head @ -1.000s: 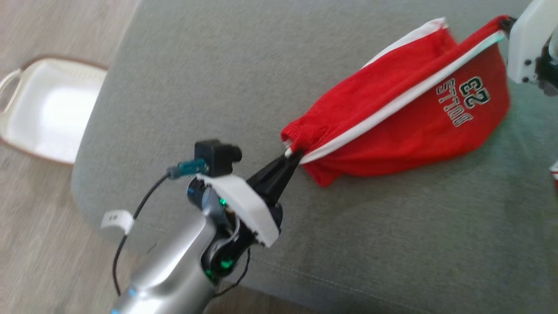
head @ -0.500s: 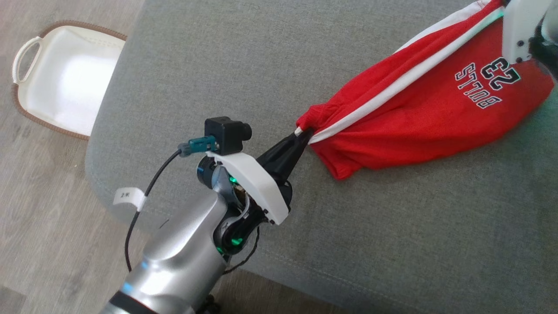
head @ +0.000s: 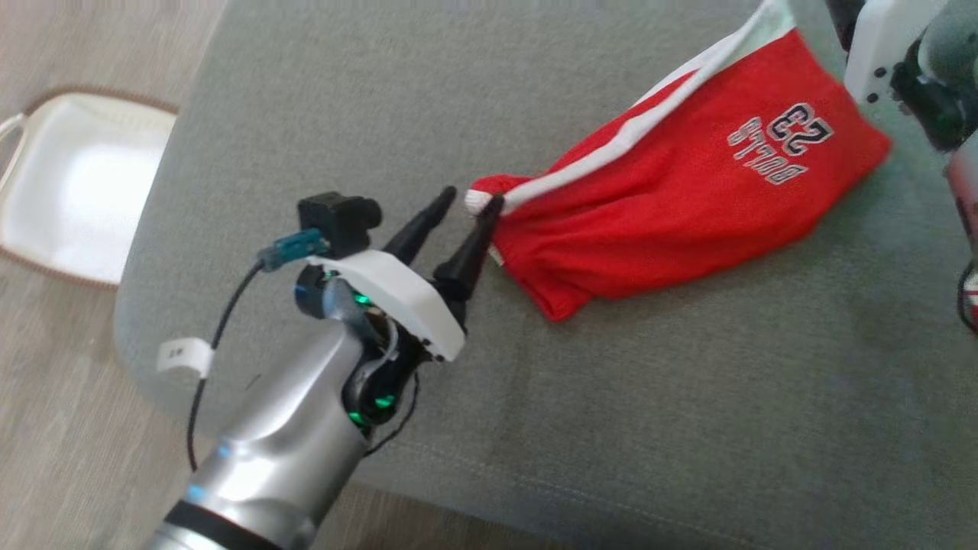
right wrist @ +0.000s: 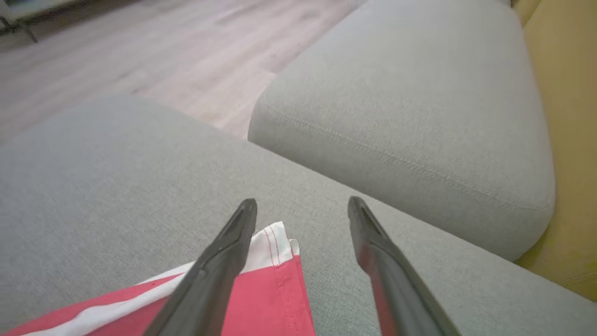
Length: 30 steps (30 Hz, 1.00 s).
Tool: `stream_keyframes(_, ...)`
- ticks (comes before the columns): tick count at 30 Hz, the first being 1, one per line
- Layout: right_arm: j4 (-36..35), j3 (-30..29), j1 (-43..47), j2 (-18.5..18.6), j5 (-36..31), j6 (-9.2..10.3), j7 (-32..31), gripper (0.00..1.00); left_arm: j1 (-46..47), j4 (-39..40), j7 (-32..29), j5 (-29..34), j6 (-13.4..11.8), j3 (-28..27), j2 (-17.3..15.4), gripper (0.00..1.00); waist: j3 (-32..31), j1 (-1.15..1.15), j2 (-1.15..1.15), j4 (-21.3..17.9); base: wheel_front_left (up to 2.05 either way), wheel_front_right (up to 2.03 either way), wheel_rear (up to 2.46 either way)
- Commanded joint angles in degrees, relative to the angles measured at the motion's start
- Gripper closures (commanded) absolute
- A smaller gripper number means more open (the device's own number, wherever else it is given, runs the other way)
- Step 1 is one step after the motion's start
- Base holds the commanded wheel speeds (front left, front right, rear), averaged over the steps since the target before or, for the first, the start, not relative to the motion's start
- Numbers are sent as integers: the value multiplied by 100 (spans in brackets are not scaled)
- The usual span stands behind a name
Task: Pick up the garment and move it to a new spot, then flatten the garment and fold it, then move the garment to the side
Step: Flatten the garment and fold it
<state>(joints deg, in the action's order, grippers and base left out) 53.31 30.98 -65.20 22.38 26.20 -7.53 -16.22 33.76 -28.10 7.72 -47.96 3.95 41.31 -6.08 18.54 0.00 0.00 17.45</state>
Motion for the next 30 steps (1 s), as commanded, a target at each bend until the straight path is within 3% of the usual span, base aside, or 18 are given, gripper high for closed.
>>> stream_keyframes(1,-184,29,4,-76,133,4,214,0,107,179,106,-3,-82,-276,-223,0,-241,0,0,-210,0,0,0)
stream_keyframes(11,-671,229,643,-16,794,4,1351,0,-134,655,450,-17,-688,-816,-597,0,-878,0,0,-665,0,0,0)
stream_keyframes(20,-1325,75,1398,-29,803,4,2282,0,-521,1370,709,418,-1265,-1449,-892,0,-1298,0,0,-1113,0,0,0)
stream_keyframes(25,-1737,-259,1964,-114,468,4,2633,0,-815,1768,725,1027,-1411,-1749,-939,0,-1425,0,0,-1314,0,0,0)
stream_keyframes(30,-2251,-897,2715,-364,-29,4,2847,0,-1222,1997,726,1614,-1371,-1973,-799,0,-1504,0,0,-1456,0,0,0)
